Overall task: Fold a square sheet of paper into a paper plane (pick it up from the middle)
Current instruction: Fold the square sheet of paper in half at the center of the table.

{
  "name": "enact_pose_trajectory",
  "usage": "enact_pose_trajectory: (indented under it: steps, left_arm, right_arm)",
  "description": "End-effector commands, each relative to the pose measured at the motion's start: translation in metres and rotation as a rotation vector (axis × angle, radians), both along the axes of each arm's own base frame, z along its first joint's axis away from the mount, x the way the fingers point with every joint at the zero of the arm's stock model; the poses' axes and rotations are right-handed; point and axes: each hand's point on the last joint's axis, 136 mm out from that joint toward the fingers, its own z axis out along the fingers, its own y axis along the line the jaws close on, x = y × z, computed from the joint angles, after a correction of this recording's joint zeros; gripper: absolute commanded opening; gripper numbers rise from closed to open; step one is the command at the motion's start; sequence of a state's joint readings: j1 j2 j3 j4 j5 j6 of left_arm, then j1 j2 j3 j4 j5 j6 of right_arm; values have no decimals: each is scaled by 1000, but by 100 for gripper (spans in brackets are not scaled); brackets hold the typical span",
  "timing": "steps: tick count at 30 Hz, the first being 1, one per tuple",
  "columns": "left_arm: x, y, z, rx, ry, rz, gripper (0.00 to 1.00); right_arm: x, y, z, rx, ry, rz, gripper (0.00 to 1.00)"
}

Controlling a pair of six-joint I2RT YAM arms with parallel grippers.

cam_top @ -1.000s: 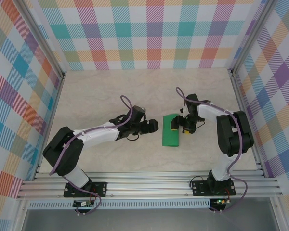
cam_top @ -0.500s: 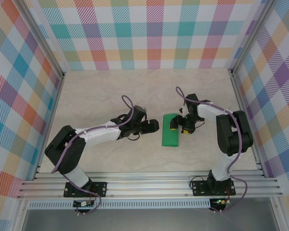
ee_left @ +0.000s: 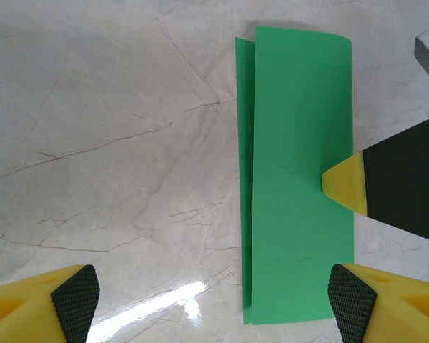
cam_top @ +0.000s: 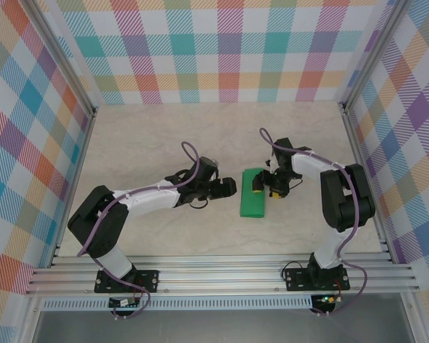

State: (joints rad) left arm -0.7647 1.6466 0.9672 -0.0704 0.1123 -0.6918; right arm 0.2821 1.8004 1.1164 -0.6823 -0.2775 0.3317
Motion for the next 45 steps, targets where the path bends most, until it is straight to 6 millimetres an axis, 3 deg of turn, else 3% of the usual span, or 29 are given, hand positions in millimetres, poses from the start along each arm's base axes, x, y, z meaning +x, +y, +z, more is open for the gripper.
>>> enact_pose_trajectory:
  steps: [1,26,45]
  left_arm:
    - [3,-11,9,-29,-12,-7,86]
    - [4,-12,8,-30,-12,-8,85]
    - [4,-14,8,-33,-11,-14,85]
  right_arm:
    - [2,-3,3,-40,13,-5,69]
    - [2,-1,-4,-127,30,60,69]
    - [-2,9,-5,-80,44,118,68]
